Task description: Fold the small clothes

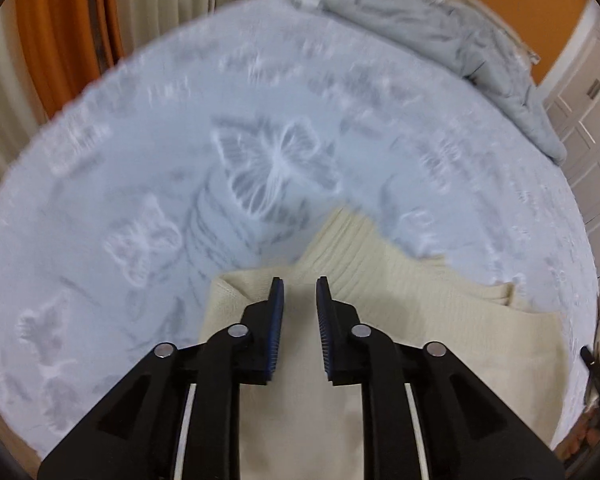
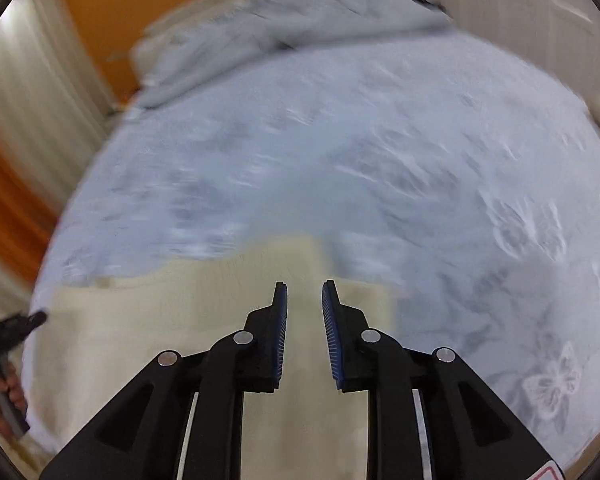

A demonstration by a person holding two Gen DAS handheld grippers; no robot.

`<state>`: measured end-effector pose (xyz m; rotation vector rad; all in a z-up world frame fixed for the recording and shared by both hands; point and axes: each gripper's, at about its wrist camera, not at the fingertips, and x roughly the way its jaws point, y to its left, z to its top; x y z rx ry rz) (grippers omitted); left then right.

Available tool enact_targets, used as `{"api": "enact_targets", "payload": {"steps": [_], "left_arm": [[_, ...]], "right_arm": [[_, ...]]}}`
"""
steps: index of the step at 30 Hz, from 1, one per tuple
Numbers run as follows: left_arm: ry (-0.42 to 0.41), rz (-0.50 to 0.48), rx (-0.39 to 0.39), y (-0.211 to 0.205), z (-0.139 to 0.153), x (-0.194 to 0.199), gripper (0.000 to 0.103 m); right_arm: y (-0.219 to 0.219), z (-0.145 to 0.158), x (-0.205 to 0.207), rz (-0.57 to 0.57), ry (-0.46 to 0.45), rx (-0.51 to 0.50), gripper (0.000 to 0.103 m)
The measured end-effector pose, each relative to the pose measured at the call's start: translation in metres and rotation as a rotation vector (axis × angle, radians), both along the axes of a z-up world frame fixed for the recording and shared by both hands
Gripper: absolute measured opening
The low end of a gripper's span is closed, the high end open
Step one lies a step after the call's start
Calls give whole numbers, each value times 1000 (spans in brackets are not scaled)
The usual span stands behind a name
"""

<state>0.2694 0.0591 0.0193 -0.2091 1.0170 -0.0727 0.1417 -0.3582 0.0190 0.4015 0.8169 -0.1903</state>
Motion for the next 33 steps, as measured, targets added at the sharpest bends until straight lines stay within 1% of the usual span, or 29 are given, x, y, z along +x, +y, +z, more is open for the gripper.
{"api": "enact_targets", "payload": {"steps": [1,2,3,5,6,8,10,11,12,13,14,15,16,17,18,19,20,21,22,23,24,25,26,27,28,29,31,32,33], "left_arm": [[-15,-20,-3,-7,7,-8,17],[-17,-37,-5,-15,12,-14,17],[-15,-57,-25,-30,15,-24,17],[0,-94,-60,-51,9,-34,18],[19,-116,-48,-66,1,-40,18],[75,-129,-2,-81,-23,-47,20],[116,-97,43,-74,-44,-49,20],[114,-94,35,-65,-49,-52,20],[101,-91,26,-53,-49,-55,20],[97,-78,63,-39,-49,-57,20],[91,-80,81,-26,-49,-58,19],[92,-87,69,-15,-52,-59,14],[98,-89,45,-5,-53,-60,9],[104,-88,11,7,-56,-60,1],[105,-90,-5,11,-57,-60,1],[102,-91,-27,13,-59,-61,1],[99,-84,-40,15,-59,-61,1],[98,-67,-44,13,-59,-61,1],[101,-53,-47,12,-57,-63,1],[108,-43,-59,11,-53,-65,2],[116,-32,-99,11,-43,-67,9],[103,-29,-124,12,-37,-68,19],[69,-30,-144,14,-28,-69,47],[30,-24,-141,13,-19,-66,60],[5,-20,-129,13,-14,-64,60],[-7,-20,-102,13,-10,-59,60],[-3,-21,-52,9,-10,-39,60],[22,-19,-43,9,-16,-31,60],[78,-19,-46,9,-29,-20,59]], "right_arm": [[26,8,2,54,-22,21,21],[47,9,5,102,-24,50,20],[69,7,10,163,-18,93,20],[130,-6,24,308,5,210,18],[156,-13,29,358,23,230,17],[195,-31,39,418,59,222,14],[204,-49,45,421,122,173,8],[188,-59,41,393,138,137,0],[172,-62,36,378,135,156,0],[138,-65,25,343,123,215,0],[117,-63,14,278,133,177,0],[91,-62,-2,189,151,99,0],[63,-63,-16,144,139,102,0],[26,-69,-34,73,141,159,0],[-1,-73,-49,-3,156,164,0],[-20,-75,-60,-20,137,214,0],[-29,-78,-64,-44,127,277,0],[-30,-77,-63,-58,130,302,0],[-23,-74,-57,-43,145,270,0],[-7,-64,-49,-12,157,205,2],[-2,-57,-45,3,154,183,10],[5,-41,-39,2,136,114,24],[6,-32,-35,-1,107,79,39],[8,-25,-33,-9,76,56,46],[1,-17,-24,-49,55,27,57],[-8,-15,-20,-79,57,15,63],[-20,-23,2,-120,100,2,66],[-27,-38,15,-115,172,20,63],[-30,-48,22,-86,217,60,49]]}}
